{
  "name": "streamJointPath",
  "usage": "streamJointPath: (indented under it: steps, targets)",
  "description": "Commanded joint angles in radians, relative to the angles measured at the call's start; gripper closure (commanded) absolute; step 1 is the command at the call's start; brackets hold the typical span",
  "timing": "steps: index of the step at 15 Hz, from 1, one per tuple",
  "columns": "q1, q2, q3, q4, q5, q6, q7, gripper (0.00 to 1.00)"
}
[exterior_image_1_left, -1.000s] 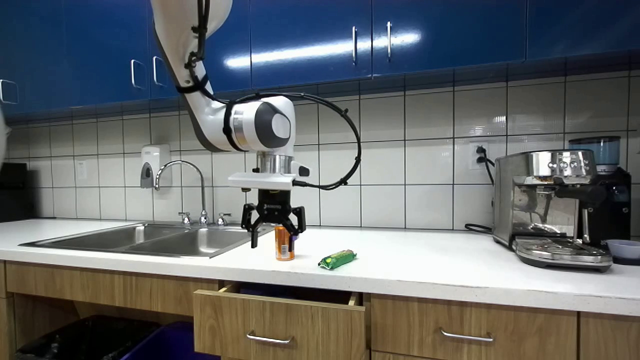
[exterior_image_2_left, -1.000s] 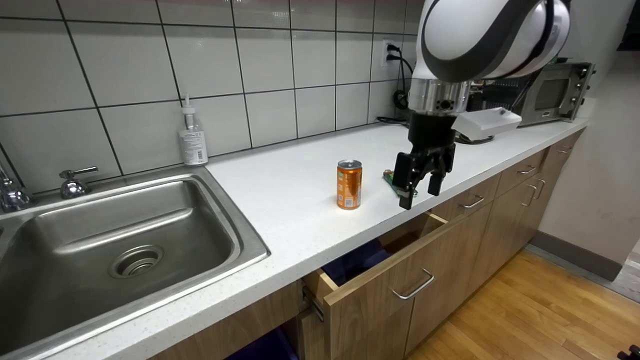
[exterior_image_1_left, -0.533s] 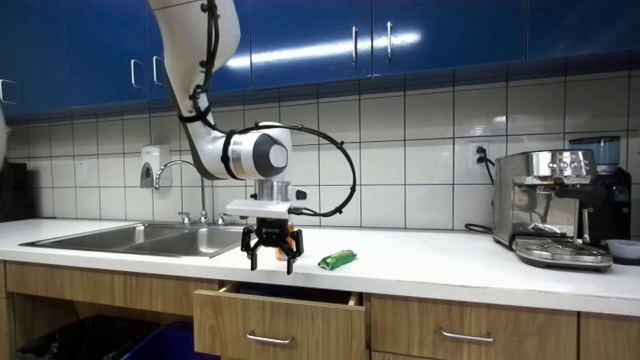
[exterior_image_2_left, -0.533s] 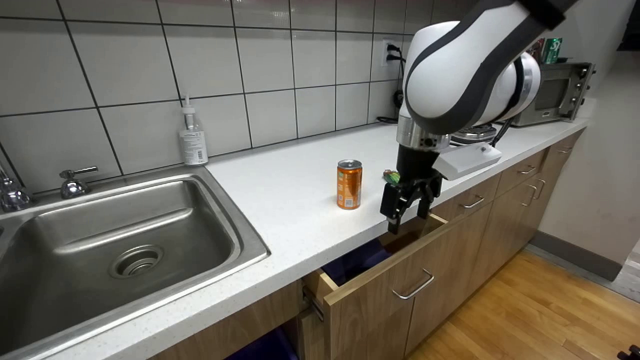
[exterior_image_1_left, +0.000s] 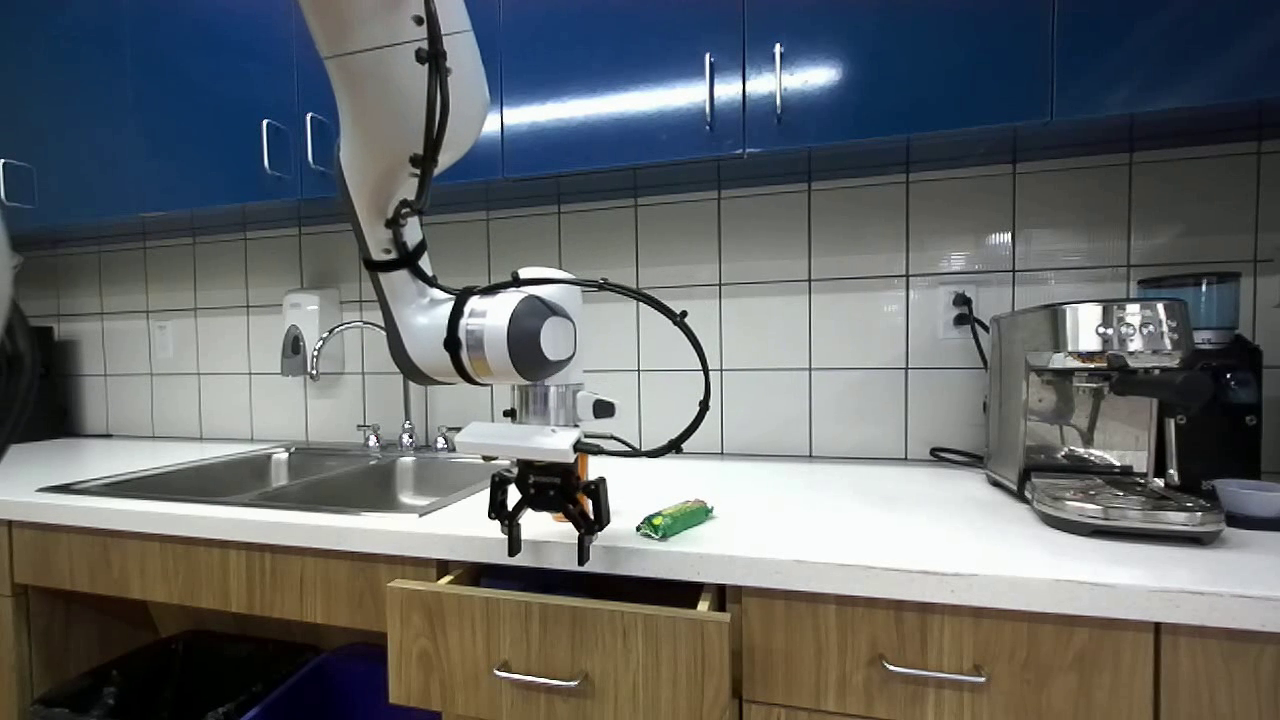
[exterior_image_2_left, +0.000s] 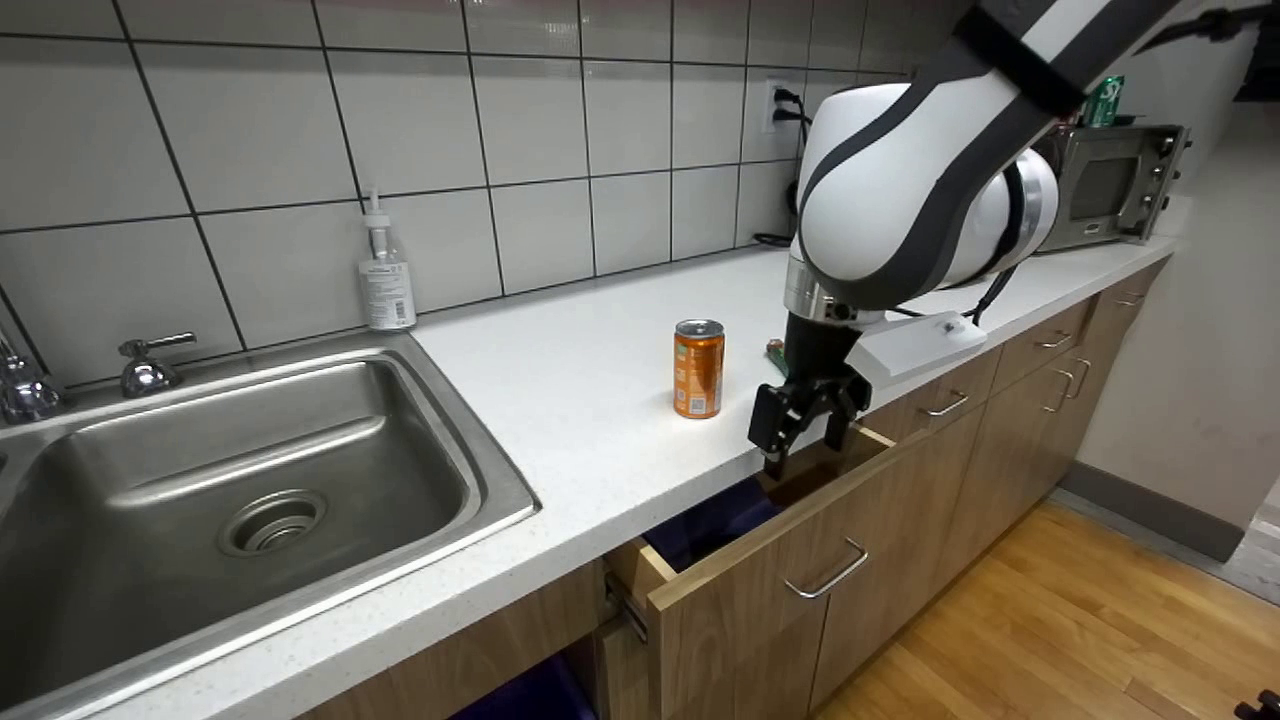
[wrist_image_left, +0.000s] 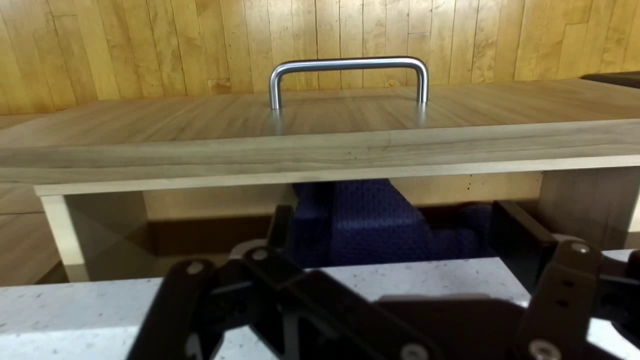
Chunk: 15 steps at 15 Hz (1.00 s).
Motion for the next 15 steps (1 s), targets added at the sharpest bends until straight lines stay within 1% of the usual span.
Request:
streamJointPath:
  steps: [1, 9, 15]
  targets:
    - [-0.02, 0.014, 0.021, 0.02, -0.004, 0.009, 0.023, 0.0]
    - [-0.015, 0.039, 0.016, 0.022, -0.019, 0.028, 0.029, 0.0]
    - [-0.001, 0.067, 0.004, 0.03, -0.046, 0.043, 0.058, 0.0]
